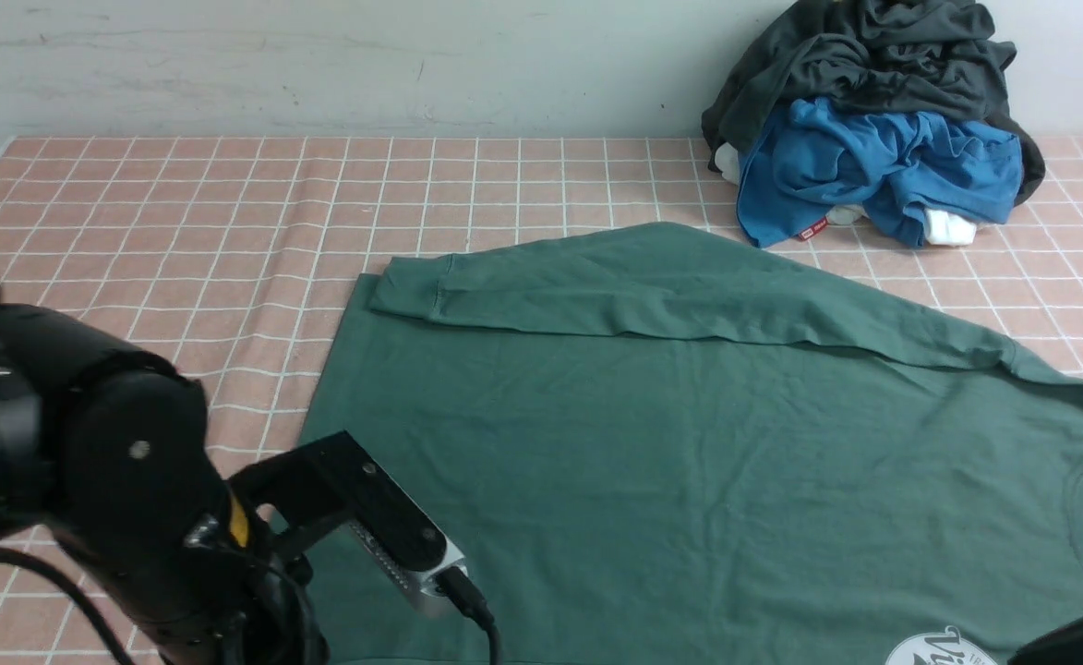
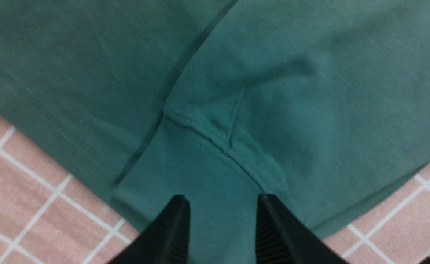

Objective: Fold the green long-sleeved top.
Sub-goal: Use the left arm to clamp the cuff closest to it

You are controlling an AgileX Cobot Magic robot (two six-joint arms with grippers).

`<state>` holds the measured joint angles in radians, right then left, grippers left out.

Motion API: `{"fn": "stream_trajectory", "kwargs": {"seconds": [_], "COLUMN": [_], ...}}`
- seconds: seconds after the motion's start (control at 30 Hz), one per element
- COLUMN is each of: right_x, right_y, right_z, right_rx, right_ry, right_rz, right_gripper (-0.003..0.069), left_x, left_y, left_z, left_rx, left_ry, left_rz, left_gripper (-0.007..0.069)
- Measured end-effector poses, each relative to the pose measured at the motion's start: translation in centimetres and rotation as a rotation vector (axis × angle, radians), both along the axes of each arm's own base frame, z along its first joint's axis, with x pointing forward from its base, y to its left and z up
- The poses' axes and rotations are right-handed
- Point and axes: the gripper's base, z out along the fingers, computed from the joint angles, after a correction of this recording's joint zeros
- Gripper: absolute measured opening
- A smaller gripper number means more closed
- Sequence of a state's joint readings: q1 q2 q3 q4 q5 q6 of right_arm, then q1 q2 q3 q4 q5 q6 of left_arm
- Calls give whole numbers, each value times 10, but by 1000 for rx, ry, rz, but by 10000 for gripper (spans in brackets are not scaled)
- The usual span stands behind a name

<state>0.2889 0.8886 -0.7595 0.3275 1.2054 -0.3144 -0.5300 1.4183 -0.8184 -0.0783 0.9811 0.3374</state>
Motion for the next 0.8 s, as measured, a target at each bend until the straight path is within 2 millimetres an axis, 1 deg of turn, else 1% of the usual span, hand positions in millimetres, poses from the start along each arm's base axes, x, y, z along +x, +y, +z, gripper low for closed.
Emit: {"fn": "stream_trajectory", "kwargs": {"seconds": [0.07, 0.2, 0.3, 0.43, 0.5, 0.6, 0.73, 0.77, 0.8], "right_x": [1, 2, 3, 5, 5, 5, 5, 5, 5], "right_y": [0, 0, 0, 0, 0, 0, 0, 0, 0], "right_z": [1, 2, 2, 3, 3, 3, 3, 3, 3], "right_rx": [4, 3, 4, 9, 10, 10, 10, 10, 10], "right_ry": [-12, -23, -36, -56, -61, -61, -61, -61, -61], "right_rz": [-4, -6, -10, -16, -18, -18, -18, -18, -18], "right_gripper": [-14, -14, -14, -14, -14, -14, -14, -14, -14], "left_x": [7, 19, 25, 28, 28, 28, 27, 27, 27], "left_y": [-4, -11, -14, -15, -16, -15, -15, -15, -15], "left_z": [-15, -34, -44, -49, -51, -54, -57, -57, -57], "left_rx": [16, 20, 16, 13, 16, 27, 40, 41, 42], "left_ry": [20, 18, 9, 2, 7, 26, 49, 51, 52], "left_rz": [1, 14, 25, 34, 33, 33, 32, 32, 32], "left_gripper": [344, 439, 459, 459, 445, 387, 258, 210, 210]}}
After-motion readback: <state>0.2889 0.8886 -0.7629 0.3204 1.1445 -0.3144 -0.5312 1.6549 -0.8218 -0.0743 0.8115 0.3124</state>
